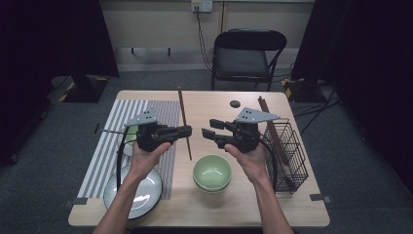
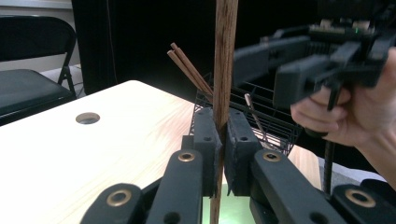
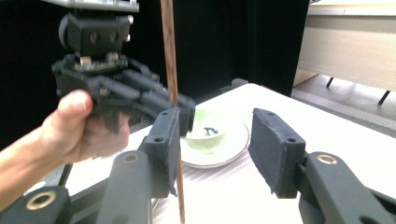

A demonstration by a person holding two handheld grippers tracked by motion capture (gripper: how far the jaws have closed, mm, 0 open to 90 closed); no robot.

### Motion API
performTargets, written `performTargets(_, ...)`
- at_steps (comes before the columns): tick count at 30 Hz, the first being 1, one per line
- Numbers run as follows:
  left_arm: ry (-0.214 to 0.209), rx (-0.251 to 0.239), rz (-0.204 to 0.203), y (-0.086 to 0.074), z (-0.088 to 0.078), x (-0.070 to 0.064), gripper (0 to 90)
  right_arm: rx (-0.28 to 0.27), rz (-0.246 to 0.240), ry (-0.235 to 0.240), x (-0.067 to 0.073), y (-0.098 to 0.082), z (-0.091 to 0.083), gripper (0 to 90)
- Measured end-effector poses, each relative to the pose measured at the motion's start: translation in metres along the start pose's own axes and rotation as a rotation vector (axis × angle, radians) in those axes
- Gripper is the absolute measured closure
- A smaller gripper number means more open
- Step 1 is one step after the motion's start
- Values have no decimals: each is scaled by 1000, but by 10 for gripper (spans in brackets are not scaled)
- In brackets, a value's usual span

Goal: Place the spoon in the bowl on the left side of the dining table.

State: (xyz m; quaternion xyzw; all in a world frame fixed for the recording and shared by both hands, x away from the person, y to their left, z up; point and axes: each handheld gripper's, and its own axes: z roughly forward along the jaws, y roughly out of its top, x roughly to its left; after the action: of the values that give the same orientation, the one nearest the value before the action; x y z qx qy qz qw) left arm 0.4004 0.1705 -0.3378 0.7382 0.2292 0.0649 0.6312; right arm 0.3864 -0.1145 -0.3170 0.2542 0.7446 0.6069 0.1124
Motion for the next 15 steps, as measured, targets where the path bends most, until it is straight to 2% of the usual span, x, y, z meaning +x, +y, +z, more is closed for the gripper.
performTargets(4, -4, 3, 5, 1, 2, -2, 852, 20, -9, 21, 3, -12, 2, 579)
performTargets(10, -14, 1, 5, 3, 7, -7, 852, 68, -4, 50, 5, -41, 15, 639)
performTargets(15, -25, 4, 0, 4, 12, -8, 852, 79, -17, 75, 8, -46, 26, 656)
